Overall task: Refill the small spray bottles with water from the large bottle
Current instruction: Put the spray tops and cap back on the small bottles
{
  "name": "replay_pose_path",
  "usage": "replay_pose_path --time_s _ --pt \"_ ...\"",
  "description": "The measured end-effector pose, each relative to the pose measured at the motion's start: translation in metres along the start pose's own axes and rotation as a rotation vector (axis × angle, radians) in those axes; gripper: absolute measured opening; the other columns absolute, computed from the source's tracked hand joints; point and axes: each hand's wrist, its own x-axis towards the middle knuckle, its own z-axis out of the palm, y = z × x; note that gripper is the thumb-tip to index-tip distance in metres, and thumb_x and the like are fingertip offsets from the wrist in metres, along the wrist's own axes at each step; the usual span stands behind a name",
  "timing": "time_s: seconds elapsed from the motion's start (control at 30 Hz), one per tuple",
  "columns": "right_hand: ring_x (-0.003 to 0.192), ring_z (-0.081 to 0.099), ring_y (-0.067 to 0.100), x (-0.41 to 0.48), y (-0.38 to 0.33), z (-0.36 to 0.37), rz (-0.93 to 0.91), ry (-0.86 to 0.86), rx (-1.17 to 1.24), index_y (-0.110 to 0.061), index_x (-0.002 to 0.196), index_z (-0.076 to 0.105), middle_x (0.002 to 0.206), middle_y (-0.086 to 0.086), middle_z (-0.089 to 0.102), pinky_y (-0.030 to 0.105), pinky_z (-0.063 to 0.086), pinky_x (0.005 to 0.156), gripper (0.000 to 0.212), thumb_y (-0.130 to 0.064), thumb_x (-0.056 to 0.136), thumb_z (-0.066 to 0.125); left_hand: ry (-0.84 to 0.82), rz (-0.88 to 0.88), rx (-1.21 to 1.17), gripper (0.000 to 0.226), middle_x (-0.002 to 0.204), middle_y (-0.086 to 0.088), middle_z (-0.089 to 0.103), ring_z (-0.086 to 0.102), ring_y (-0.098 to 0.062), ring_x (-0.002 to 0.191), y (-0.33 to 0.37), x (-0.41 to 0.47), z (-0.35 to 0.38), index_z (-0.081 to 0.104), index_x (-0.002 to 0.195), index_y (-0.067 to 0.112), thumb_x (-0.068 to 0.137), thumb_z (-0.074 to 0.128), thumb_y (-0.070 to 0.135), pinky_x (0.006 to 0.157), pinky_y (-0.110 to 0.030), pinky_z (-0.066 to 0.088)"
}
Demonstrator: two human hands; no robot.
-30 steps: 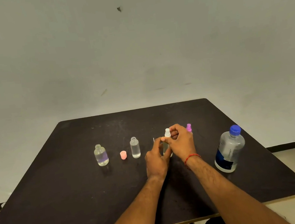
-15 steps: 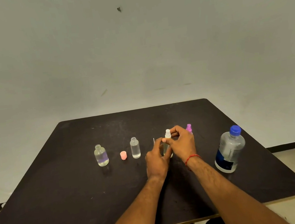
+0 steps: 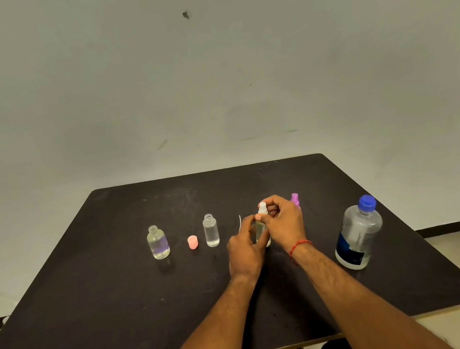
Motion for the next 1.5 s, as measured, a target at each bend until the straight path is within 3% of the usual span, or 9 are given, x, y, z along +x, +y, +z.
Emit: replay_pose_path --time_s 0.17,0.27,0.43,0.6,0.73,0.87,1.07,1.23,1.5 --pt "0.097 0.066 0.008 0.002 0.001 -0.007 -0.005 -0.115 -0.006 -0.018 0.109 0.072 0.100 -0.006 0.071 0.027 0.055 0.089 0.031 0.000 0.083 0.072 0.015 -0.001 -0.024 0.038 0.097 0.006 0.073 0.071 -0.009 0.085 -0.003 0.001 0.000 0.060 0.129 0.034 0.093 0.072 0.040 0.077 -0.031 0.062" --pt "0.095 0.067 0.006 0.003 0.000 -0.010 -0.032 -0.156 -0.008 -0.021 0.102 0.073 0.096 -0.008 0.072 0.026 0.055 0.088 0.029 0.001 0.083 0.071 0.013 -0.011 -0.025 0.049 0.098 0.011 0.073 0.069 -0.006 0.082 -0.002 0.001 0.000 0.057 0.141 0.035 0.094 0.071 0.040 0.076 -0.024 0.060" --pt "0.092 0.067 0.003 0.003 0.003 -0.008 -0.035 -0.133 -0.024 -0.020 0.103 0.073 0.092 -0.010 0.071 0.024 0.056 0.088 0.032 0.000 0.079 0.076 -0.022 0.012 -0.037 0.032 0.072 0.015 0.068 0.067 -0.007 0.063 -0.001 0.001 0.001 0.067 0.126 0.036 0.094 0.070 0.039 0.061 -0.026 0.057" --pt "0.085 0.067 0.006 -0.001 0.007 0.000 -0.027 -0.026 -0.048 -0.024 0.094 0.070 0.087 -0.007 0.069 0.022 0.057 0.080 0.029 -0.003 0.076 0.080 -0.021 0.003 -0.014 0.033 0.070 -0.007 0.068 0.066 -0.025 0.062 -0.001 0.000 0.001 0.070 0.125 0.028 0.093 0.071 0.037 0.062 -0.046 0.057" --pt "0.079 0.065 0.004 -0.006 0.005 0.012 -0.012 0.083 -0.050 -0.035 0.080 0.061 0.082 -0.011 0.066 0.019 0.057 0.072 0.035 -0.005 0.076 0.080 -0.021 -0.024 -0.052 0.024 0.072 -0.006 0.070 0.067 -0.021 0.063 -0.001 -0.002 0.001 0.072 0.120 0.028 0.095 0.070 0.026 0.063 -0.048 0.057" --pt "0.083 0.065 0.005 -0.010 0.004 0.016 -0.006 0.117 -0.047 -0.029 0.087 0.065 0.087 -0.009 0.066 0.020 0.057 0.074 0.028 -0.007 0.078 0.078 -0.015 -0.043 -0.085 0.021 0.074 0.000 0.072 0.071 -0.021 0.068 0.001 -0.004 -0.001 0.072 0.116 0.032 0.097 0.068 0.024 0.064 -0.044 0.060" --pt "0.097 0.068 0.007 0.005 0.003 -0.012 0.001 -0.227 0.030 -0.019 0.104 0.073 0.098 -0.008 0.073 0.028 0.056 0.090 0.032 0.004 0.083 0.070 0.019 0.027 0.030 0.024 0.062 0.018 0.063 0.063 -0.004 0.060 0.003 0.000 -0.001 0.075 0.113 0.022 0.094 0.071 0.036 0.055 -0.014 0.046" --pt "0.085 0.069 0.005 0.001 0.004 -0.008 -0.037 -0.137 -0.006 -0.026 0.089 0.071 0.085 -0.009 0.072 0.025 0.058 0.083 0.030 0.002 0.079 0.075 -0.025 0.002 0.041 0.033 0.063 0.000 0.065 0.064 -0.019 0.055 0.002 0.000 0.000 0.073 0.120 0.022 0.093 0.069 0.041 0.057 -0.037 0.057" --pt "0.086 0.066 0.006 -0.004 0.012 0.006 -0.016 -0.018 -0.040 -0.026 0.093 0.070 0.088 -0.008 0.069 0.024 0.058 0.079 0.029 -0.001 0.080 0.074 -0.049 -0.027 -0.015 0.021 0.069 -0.008 0.070 0.068 -0.028 0.061 0.004 -0.002 -0.002 0.075 0.113 0.019 0.095 0.070 0.029 0.059 -0.050 0.057"
